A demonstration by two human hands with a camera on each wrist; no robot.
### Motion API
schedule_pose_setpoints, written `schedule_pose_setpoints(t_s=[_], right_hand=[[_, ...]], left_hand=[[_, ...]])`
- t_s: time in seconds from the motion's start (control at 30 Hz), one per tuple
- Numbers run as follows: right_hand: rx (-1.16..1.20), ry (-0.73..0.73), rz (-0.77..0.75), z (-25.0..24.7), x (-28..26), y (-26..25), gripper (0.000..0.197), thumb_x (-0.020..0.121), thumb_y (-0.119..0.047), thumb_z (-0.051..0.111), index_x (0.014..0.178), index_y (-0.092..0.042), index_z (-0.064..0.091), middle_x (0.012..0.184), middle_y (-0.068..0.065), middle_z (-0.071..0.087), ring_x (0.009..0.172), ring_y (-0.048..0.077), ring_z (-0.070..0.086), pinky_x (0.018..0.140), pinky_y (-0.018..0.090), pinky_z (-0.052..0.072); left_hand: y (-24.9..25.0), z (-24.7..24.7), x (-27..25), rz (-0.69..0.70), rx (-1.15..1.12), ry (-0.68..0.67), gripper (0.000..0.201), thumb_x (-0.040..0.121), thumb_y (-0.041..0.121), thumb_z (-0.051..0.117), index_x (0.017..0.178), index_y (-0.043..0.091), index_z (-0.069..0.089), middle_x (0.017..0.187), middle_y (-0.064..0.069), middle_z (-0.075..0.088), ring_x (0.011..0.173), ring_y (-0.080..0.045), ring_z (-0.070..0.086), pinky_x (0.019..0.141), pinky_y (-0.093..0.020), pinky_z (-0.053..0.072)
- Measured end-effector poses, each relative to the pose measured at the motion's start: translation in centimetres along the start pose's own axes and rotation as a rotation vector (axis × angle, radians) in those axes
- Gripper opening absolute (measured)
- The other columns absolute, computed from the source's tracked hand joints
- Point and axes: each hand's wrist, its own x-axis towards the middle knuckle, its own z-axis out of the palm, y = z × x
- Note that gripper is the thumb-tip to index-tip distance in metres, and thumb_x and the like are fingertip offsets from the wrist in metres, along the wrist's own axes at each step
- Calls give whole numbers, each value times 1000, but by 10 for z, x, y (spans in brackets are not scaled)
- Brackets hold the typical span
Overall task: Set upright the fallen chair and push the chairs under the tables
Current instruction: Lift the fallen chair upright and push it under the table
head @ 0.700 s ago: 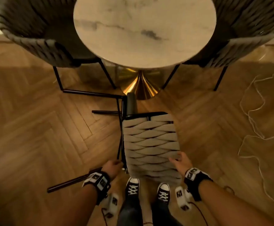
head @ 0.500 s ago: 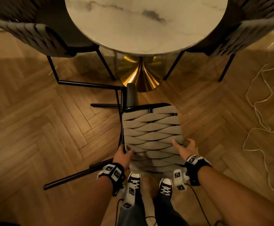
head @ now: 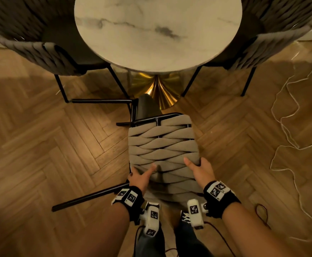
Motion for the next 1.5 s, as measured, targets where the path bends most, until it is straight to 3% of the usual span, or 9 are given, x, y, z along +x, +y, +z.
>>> schedule_pose_setpoints(t_s=[0.27,0.47,0.67,0.87,1.0,1.1,1.17,1.33,1.5], right_hand=[[-145,7,-214,-12,-41,-95,41,79,-51,73,101,-18,62,99,0,68,95,23,64,88,48,54],[-370,17,-226,-16,-53,-124,43,81,-57,68,102,-21,56,96,-1,65,93,26,61,85,47,53],[-398,-73,-249,10,-70,-128,39,82,-60,63,97,-25,59,89,-7,65,89,21,63,83,42,53],[86,-500,100,42,-78,-124,30,96,-41,56,98,-18,74,90,-1,76,77,13,69,66,24,52],[-252,-36,2,28,-36,-89,19,89,-23,64,105,-15,71,108,11,71,91,22,65,79,31,55],[-586,356,200,-4,-19,-52,51,77,-32,66,125,-27,52,138,13,47,129,37,37,105,53,37],[-614,461,372,-27,-16,-27,76,77,-29,68,142,-19,31,149,21,29,135,41,27,109,59,31],[-300,171,690,-55,2,38,93,64,-48,80,140,-11,41,123,18,59,96,41,64,80,55,58],[-41,229,696,-55,-13,26,78,68,-34,86,134,-18,47,111,19,62,89,40,66,75,57,58]], left_hand=[[39,-2,-45,2,-201,-134,96,63,50,90,144,25,45,134,-1,58,126,-37,56,98,-49,53],[44,10,-52,-50,-208,-267,81,69,56,83,139,32,51,130,-5,67,111,-28,65,74,-38,55],[49,-5,-69,-71,-291,-206,23,98,36,54,107,16,62,111,-9,62,96,-26,59,91,-45,50],[47,-52,-101,0,-403,-199,53,101,57,35,126,21,64,89,-5,77,81,-16,74,65,-32,55],[44,-80,-115,12,-458,-106,73,82,80,47,134,30,58,98,0,76,90,-22,71,77,-43,57],[37,-101,-116,27,-422,-44,100,64,84,66,149,38,39,134,-1,60,119,-28,59,100,-58,50],[32,-112,-114,34,-342,30,95,64,71,78,145,40,41,135,-2,60,119,-32,59,91,-58,54],[17,-148,-95,32,-321,229,57,77,16,72,132,15,56,117,-20,68,87,-33,68,63,-40,57],[19,-158,-91,74,-285,165,49,71,3,65,120,0,59,98,-20,65,78,-33,63,61,-39,52]])
